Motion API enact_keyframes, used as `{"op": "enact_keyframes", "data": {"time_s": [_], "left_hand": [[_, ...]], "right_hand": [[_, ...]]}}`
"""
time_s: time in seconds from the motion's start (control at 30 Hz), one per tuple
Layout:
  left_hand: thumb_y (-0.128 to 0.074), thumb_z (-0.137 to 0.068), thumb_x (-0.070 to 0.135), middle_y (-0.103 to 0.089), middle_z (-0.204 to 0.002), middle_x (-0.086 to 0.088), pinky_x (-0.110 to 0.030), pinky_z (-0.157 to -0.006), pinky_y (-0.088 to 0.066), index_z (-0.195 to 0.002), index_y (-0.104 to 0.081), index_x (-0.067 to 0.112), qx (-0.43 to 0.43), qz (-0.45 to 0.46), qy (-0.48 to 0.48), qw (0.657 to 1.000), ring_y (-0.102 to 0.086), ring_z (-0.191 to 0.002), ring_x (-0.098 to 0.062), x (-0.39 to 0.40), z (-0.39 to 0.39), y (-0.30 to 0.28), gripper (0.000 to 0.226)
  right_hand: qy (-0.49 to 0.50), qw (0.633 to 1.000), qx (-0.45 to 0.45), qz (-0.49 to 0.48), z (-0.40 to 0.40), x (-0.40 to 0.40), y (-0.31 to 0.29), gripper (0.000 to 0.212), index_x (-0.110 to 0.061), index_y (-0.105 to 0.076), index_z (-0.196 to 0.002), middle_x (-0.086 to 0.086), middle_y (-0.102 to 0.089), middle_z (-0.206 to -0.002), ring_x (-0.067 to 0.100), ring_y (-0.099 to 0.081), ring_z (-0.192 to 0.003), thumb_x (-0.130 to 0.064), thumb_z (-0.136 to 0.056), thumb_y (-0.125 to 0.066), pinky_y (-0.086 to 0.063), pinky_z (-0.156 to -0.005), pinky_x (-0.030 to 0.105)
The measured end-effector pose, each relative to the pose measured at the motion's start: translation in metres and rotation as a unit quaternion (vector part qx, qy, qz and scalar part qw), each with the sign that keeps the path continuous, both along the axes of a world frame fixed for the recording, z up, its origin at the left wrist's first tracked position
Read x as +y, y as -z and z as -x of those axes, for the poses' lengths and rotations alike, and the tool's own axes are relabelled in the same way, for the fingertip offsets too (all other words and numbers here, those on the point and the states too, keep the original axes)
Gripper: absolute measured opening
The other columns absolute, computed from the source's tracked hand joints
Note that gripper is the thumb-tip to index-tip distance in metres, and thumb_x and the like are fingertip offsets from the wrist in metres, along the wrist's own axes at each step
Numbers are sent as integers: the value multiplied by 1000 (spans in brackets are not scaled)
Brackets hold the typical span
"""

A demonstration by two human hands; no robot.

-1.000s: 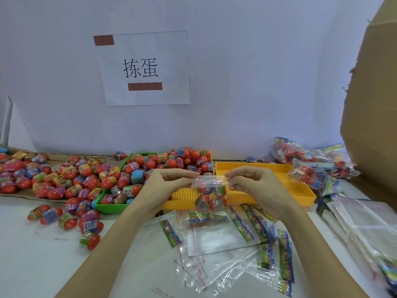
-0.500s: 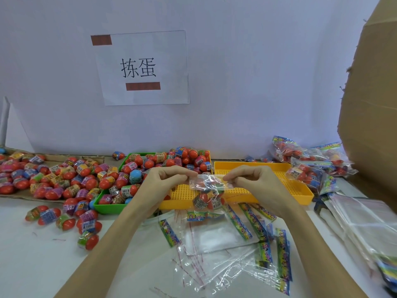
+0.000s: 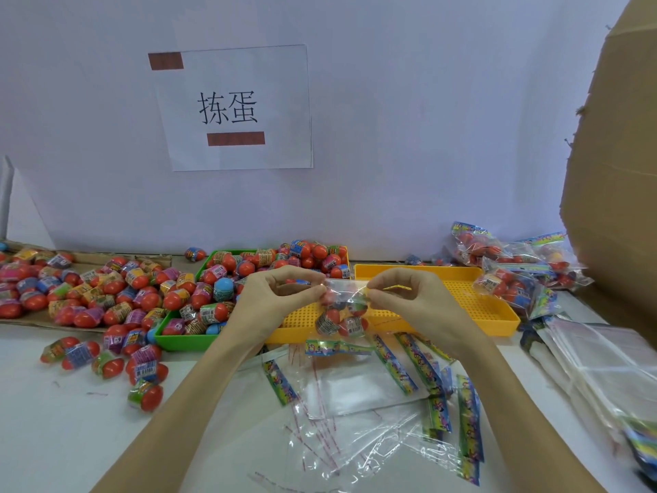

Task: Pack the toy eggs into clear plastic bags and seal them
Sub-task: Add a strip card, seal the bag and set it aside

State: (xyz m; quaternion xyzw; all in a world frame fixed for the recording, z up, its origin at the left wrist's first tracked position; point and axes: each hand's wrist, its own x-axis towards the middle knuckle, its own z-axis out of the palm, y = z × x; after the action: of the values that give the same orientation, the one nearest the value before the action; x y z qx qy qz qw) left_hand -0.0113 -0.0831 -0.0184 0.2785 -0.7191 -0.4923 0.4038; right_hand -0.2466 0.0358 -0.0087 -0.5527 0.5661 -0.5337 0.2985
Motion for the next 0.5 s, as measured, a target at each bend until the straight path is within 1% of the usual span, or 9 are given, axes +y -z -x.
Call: {"op": "enact_keyframes", "data": {"time_s": [0.03, 0.1, 0.2, 0.3, 0.37, 0.43, 0.5], "left_hand": [[-87, -80, 38, -82, -104, 6, -24, -84, -60, -103, -84, 36, 1, -2, 0, 1000, -78, -101, -12, 0, 0, 0, 23], [-86, -84, 29, -82, -105, 4, -26, -88, -61, -105, -84, 33, 10, 6, -1, 1000, -77, -103, -13, 0, 1, 1, 21], [-84, -88, 15, -82, -104, 3, -19, -89, -59, -104, -84, 23, 30, 23, -6, 999, -78, -101, -13, 2, 4, 1, 18], [-83, -90, 9, -82, -101, 1, -21, -88, -59, -104, -83, 18, 50, 36, -24, 998, -78, -99, -15, 5, 9, 4, 17], [-82, -90, 9, -82, -100, -1, -23, -88, -60, -104, -83, 18, 70, 33, -36, 996, -78, -98, -16, 6, 11, 5, 16], [-83, -89, 13, -82, -102, -1, -23, -88, -60, -106, -83, 22, 89, 22, -37, 995, -78, -100, -17, 7, 12, 4, 19], [-85, -86, 19, -81, -106, -2, -24, -90, -60, -110, -82, 26, 115, 6, -34, 993, -77, -104, -18, 9, 12, 2, 26]], "right_hand": [[-2, 1000, -1, -2, -1, -1, 1, 6, -14, -78, -100, 3, -79, -97, 19, -77, -92, -13, -94, -78, -59, -82, 24], [-6, 1000, -1, -2, -1, -2, 2, 9, -13, -74, -102, 9, -76, -99, 22, -76, -91, -9, -94, -76, -59, -85, 27], [-20, 1000, -9, 1, 1, -1, 1, 12, -15, -72, -106, 15, -71, -103, 26, -73, -92, -9, -96, -74, -59, -88, 30], [-26, 999, -20, 5, 1, -2, 2, 18, -19, -70, -113, 12, -70, -100, 22, -70, -89, -8, -98, -72, -58, -87, 29], [-21, 999, -35, 10, -2, -3, 2, 26, -26, -69, -121, 2, -72, -98, 17, -71, -93, -12, -99, -72, -57, -86, 24], [-22, 999, -43, 0, -4, -4, 3, 29, -33, -68, -127, -6, -76, -104, 13, -74, -100, -23, -100, -72, -57, -87, 22], [-28, 999, -30, -25, -6, -4, 4, 24, -30, -73, -122, -3, -78, -106, 15, -75, -101, -32, -98, -73, -59, -88, 26]]}}
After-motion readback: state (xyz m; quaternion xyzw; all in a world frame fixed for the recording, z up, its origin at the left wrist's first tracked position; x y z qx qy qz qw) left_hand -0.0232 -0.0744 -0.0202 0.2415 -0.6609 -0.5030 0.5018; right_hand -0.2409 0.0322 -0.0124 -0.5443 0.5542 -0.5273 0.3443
